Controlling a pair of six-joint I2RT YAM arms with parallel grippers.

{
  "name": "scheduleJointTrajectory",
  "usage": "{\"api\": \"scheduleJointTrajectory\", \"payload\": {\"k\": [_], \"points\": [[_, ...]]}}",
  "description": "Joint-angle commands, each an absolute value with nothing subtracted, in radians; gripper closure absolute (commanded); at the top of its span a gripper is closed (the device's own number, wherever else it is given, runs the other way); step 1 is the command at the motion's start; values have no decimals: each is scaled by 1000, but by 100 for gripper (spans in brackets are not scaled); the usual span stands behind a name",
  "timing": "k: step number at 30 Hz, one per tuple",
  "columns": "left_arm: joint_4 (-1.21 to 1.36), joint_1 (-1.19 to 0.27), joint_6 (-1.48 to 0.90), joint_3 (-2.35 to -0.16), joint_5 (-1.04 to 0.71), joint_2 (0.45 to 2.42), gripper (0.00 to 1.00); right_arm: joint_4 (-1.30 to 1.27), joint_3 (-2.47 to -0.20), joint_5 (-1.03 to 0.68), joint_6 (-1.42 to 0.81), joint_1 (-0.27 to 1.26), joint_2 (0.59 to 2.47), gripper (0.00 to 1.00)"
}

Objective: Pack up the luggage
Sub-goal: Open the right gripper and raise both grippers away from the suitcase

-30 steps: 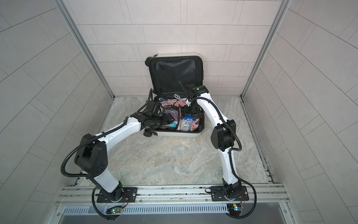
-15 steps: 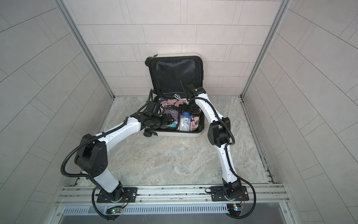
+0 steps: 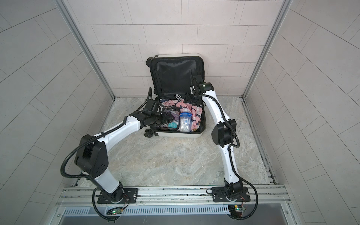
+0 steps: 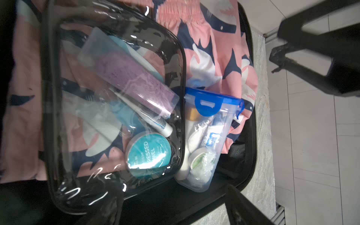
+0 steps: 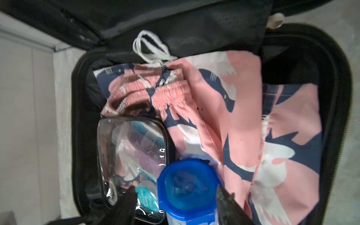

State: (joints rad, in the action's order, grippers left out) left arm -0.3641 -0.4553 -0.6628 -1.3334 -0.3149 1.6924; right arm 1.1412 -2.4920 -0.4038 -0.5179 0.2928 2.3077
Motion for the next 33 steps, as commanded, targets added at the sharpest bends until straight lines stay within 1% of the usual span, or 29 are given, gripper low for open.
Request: {"api": "scheduleJointTrajectory", "payload": {"k": [1, 3, 9, 14, 18, 22, 25, 26, 28, 33], "points": [[-373, -390, -675, -1358, -307, 1664, 15, 1164, -2426, -415, -487, 359, 2211, 45], [-384, -347, -673, -1359, -312, 1651, 16, 1152, -2365, -404, -482, 391, 2180, 49], [-443, -239, -636, -1352, -318, 1618, 18, 1087, -2197, -380, -497, 425, 2146, 53], [-463, -194, -623, -1332, -327, 1600, 20, 1036, -2116, -281, -521, 410, 2171, 54], [-452, -179, -625, -1330, -331, 1585, 21, 974, -2092, -254, -583, 387, 2219, 58], [-445, -172, -617, -1354, -349, 1581, 21, 962, -2116, -242, -613, 385, 2276, 60], [-436, -163, -605, -1378, -356, 1580, 22, 962, -2126, -249, -614, 391, 2278, 61], [-426, -161, -604, -1382, -355, 1577, 21, 962, -2126, -251, -613, 391, 2270, 60], [-370, -151, -607, -1385, -356, 1568, 21, 956, -2127, -262, -608, 393, 2246, 54], [-280, -120, -598, -1473, -387, 1580, 21, 960, -2190, -311, -585, 396, 2195, 34]]}}
